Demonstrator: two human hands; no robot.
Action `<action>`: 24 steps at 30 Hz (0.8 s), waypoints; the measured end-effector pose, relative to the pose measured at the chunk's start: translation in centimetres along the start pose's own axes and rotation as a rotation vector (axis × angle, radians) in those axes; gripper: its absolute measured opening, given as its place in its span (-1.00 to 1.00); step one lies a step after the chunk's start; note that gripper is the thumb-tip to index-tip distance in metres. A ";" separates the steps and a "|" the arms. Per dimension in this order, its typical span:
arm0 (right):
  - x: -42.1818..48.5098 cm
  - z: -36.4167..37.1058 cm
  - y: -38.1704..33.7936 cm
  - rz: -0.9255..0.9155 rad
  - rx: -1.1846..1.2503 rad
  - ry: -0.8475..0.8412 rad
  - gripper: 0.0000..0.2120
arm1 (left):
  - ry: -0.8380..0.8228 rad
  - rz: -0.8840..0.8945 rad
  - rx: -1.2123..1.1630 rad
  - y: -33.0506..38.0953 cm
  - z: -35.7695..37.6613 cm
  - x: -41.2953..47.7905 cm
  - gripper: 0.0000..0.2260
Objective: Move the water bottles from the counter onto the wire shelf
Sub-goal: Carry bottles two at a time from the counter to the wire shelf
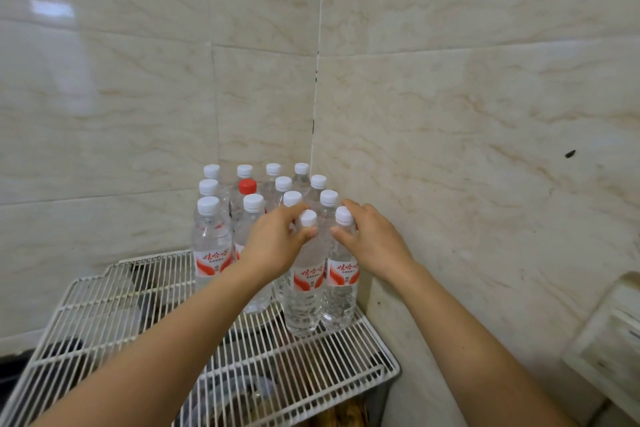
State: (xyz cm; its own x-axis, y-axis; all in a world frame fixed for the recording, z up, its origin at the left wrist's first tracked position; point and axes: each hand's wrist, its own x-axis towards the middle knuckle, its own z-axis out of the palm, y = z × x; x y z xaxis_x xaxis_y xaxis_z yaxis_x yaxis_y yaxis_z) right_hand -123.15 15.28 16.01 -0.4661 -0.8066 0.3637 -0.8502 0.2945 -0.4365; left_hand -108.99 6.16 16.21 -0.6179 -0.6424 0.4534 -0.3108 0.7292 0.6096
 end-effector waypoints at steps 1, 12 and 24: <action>-0.2 -0.1 0.0 0.011 -0.012 -0.005 -0.61 | 0.029 0.004 -0.026 0.0 0.1 -0.4 -0.70; -2.9 2.5 -6.1 -0.287 -0.097 0.331 -0.73 | 0.151 -0.082 0.046 -6.2 -3.2 -6.7 -0.70; -10.4 19.3 -27.6 -0.598 0.073 -0.120 -0.53 | 0.297 -0.474 0.261 -20.4 -21.7 -25.3 -0.72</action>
State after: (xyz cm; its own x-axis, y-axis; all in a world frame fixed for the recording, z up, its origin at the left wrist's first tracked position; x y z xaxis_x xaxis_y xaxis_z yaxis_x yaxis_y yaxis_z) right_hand -90.14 5.61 8.35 0.1208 -0.8746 0.4696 -0.9348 -0.2594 -0.2426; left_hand -71.38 2.42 6.38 -0.1536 -0.9214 0.3570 -0.6922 0.3582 0.6266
